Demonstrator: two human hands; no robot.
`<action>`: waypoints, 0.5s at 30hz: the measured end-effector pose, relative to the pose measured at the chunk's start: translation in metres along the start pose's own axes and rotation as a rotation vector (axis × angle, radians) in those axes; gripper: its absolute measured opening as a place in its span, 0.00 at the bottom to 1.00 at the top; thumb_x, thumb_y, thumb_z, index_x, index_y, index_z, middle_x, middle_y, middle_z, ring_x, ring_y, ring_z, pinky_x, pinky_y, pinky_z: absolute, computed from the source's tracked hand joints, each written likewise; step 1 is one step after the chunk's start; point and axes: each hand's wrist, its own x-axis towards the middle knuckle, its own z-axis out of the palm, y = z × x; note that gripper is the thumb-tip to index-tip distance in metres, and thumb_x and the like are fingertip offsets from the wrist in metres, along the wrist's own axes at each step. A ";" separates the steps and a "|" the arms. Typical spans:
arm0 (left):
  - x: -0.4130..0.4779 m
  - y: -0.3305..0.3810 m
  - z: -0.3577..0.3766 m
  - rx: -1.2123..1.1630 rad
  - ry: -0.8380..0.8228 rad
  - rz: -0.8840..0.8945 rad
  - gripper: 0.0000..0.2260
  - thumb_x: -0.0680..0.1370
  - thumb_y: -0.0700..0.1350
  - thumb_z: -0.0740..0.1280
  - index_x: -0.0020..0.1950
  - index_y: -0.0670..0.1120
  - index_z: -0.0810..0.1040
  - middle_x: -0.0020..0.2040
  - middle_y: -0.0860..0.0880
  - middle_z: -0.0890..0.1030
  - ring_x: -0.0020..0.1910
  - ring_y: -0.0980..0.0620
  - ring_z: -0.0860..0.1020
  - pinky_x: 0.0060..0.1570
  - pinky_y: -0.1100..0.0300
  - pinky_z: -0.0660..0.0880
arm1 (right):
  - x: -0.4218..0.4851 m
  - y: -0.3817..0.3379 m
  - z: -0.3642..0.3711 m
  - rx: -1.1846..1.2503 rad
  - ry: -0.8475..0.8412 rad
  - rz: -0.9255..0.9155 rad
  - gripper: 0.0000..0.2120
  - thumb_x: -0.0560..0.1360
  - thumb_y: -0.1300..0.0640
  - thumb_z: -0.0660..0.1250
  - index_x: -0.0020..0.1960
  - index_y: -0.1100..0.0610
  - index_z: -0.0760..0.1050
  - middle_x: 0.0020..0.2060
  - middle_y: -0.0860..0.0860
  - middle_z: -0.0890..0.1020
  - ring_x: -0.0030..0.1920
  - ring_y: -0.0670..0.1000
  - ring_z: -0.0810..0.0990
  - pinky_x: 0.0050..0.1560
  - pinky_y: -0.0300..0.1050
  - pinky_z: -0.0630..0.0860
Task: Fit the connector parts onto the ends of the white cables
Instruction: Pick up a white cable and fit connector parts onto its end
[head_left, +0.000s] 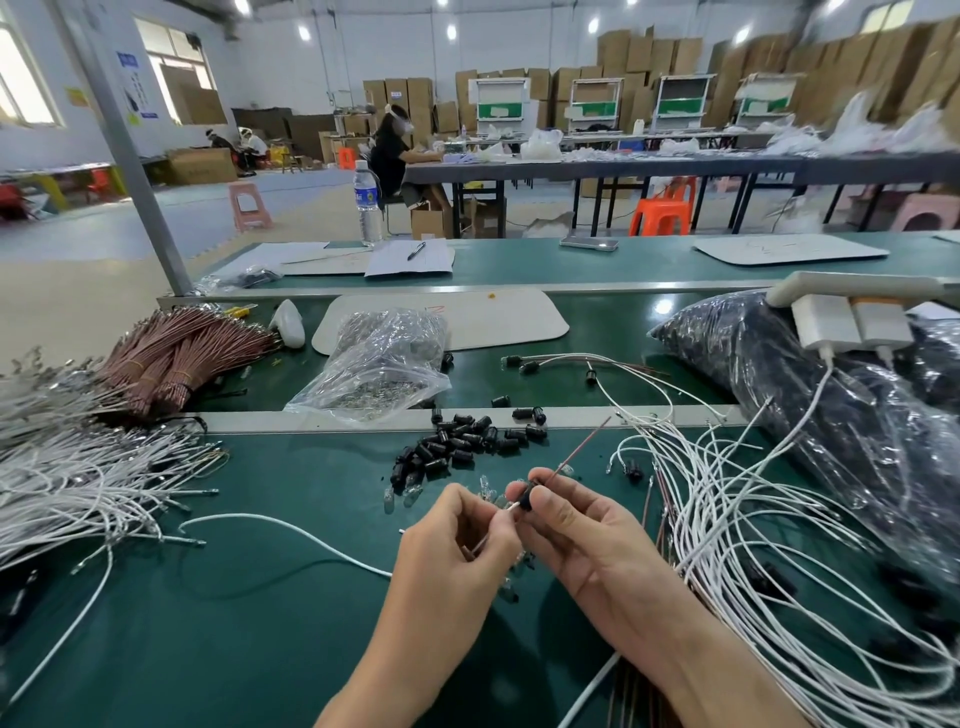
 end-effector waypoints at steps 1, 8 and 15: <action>0.000 -0.001 0.001 -0.006 -0.001 -0.004 0.09 0.78 0.45 0.69 0.38 0.50 0.75 0.26 0.56 0.75 0.25 0.60 0.68 0.27 0.69 0.66 | 0.000 0.000 0.000 0.012 -0.008 0.005 0.07 0.68 0.67 0.73 0.45 0.63 0.86 0.50 0.64 0.84 0.44 0.55 0.86 0.43 0.43 0.83; -0.001 -0.007 0.000 0.062 -0.035 0.096 0.07 0.81 0.48 0.68 0.44 0.57 0.77 0.30 0.56 0.78 0.27 0.61 0.69 0.28 0.69 0.67 | 0.000 0.001 0.001 0.008 -0.032 0.018 0.08 0.67 0.67 0.73 0.46 0.64 0.85 0.50 0.64 0.84 0.46 0.55 0.86 0.45 0.42 0.83; 0.001 -0.011 -0.006 0.225 -0.073 0.221 0.07 0.80 0.59 0.63 0.48 0.58 0.75 0.38 0.57 0.80 0.31 0.57 0.75 0.32 0.64 0.72 | 0.001 -0.002 -0.003 0.047 0.000 0.004 0.08 0.68 0.66 0.72 0.46 0.62 0.85 0.51 0.61 0.85 0.43 0.52 0.86 0.45 0.41 0.84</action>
